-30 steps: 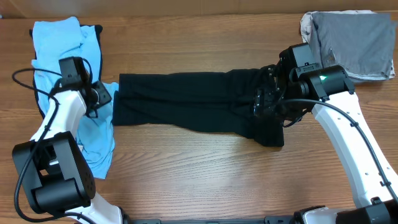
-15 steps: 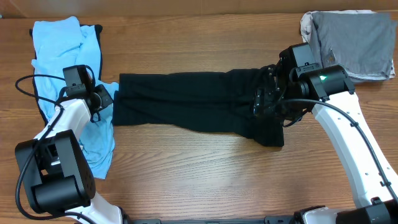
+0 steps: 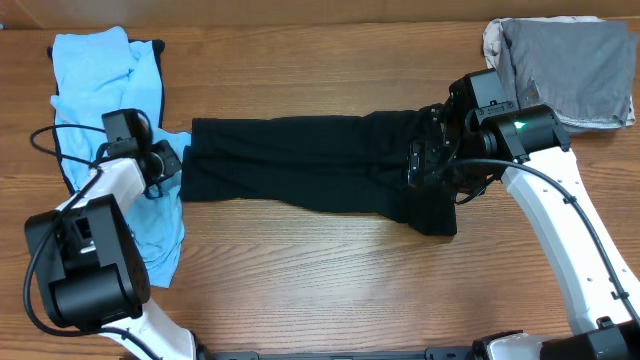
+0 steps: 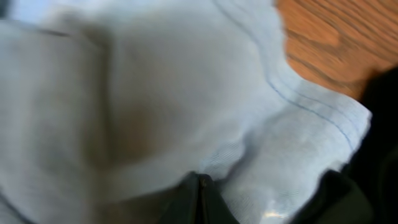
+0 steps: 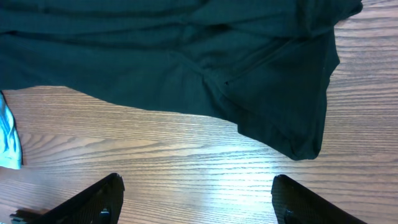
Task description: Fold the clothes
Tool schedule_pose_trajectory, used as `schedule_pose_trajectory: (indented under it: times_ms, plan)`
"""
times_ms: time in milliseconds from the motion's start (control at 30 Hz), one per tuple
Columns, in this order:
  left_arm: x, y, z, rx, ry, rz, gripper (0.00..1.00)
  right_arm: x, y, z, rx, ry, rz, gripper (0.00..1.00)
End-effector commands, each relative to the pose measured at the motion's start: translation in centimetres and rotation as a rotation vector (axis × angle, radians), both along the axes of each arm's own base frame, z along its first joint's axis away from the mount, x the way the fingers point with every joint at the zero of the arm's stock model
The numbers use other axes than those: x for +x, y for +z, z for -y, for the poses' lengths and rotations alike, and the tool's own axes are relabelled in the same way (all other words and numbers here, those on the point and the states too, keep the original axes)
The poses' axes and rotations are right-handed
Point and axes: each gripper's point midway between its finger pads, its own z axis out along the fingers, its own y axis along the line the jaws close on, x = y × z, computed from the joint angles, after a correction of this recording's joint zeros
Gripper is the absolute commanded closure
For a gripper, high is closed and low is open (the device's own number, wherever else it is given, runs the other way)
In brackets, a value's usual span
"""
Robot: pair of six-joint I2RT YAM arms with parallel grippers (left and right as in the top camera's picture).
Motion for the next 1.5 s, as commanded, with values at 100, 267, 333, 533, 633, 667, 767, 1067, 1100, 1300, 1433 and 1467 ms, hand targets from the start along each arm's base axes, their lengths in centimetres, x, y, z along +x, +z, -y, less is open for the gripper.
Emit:
schedule_pose_trajectory:
  times_ms: [100, 267, 333, 533, 633, 667, 767, 1067, 1100, 1300, 1433, 1467]
  plan:
    - [-3.4, -2.0, -6.4, 0.004, 0.159, -0.057, 0.96, -0.1, 0.4, -0.1, 0.005, 0.000, 0.015, 0.20]
    - [-3.0, -1.6, -7.3, -0.050, 0.164, 0.005, 0.96, -0.1, 0.4, -0.1, 0.005, 0.000, 0.014, 0.20]
    - [-2.1, -1.2, -6.7, -0.071, 0.107, 0.046, 0.96, -0.1, 0.4, -0.1, 0.005, 0.000, 0.014, 0.20]
    - [1.2, 1.5, -4.0, -0.144, -0.058, 0.134, 0.65, -0.1, 0.4, -0.1, 0.005, 0.000, 0.014, 0.18]
    - [2.2, 3.0, -2.5, -0.139, -0.148, 0.109, 0.32, -0.1, 0.4, -0.1, 0.005, 0.000, 0.014, 0.18]
    - [2.4, 3.5, -1.9, -0.130, -0.188, 0.097, 0.20, -0.1, 0.4, -0.1, 0.005, 0.000, 0.014, 0.17]
    - [3.5, 4.6, 0.0, -0.098, -0.301, 0.089, 0.00, -0.1, 0.4, -0.1, 0.005, 0.000, 0.014, 0.16]
    - [4.6, 3.0, 5.2, -0.070, -0.501, 0.058, 0.00, -0.1, 0.4, -0.1, 0.005, 0.000, 0.014, 0.16]
    - [4.6, 2.5, 5.8, -0.071, -0.525, 0.051, 0.00, -0.1, 0.4, -0.1, 0.005, 0.000, 0.014, 0.16]
    - [4.4, -0.3, 8.6, -0.063, -0.637, -0.007, 0.00, -0.1, 0.4, -0.1, 0.005, 0.000, 0.014, 0.16]
    - [3.7, -1.6, 8.6, -0.075, -0.625, -0.053, 0.00, -0.1, 0.4, -0.1, 0.005, 0.000, 0.014, 0.16]
    - [3.3, -1.9, 8.6, -0.080, -0.623, -0.071, 0.02, -0.1, 0.4, -0.1, 0.005, 0.000, 0.014, 0.16]
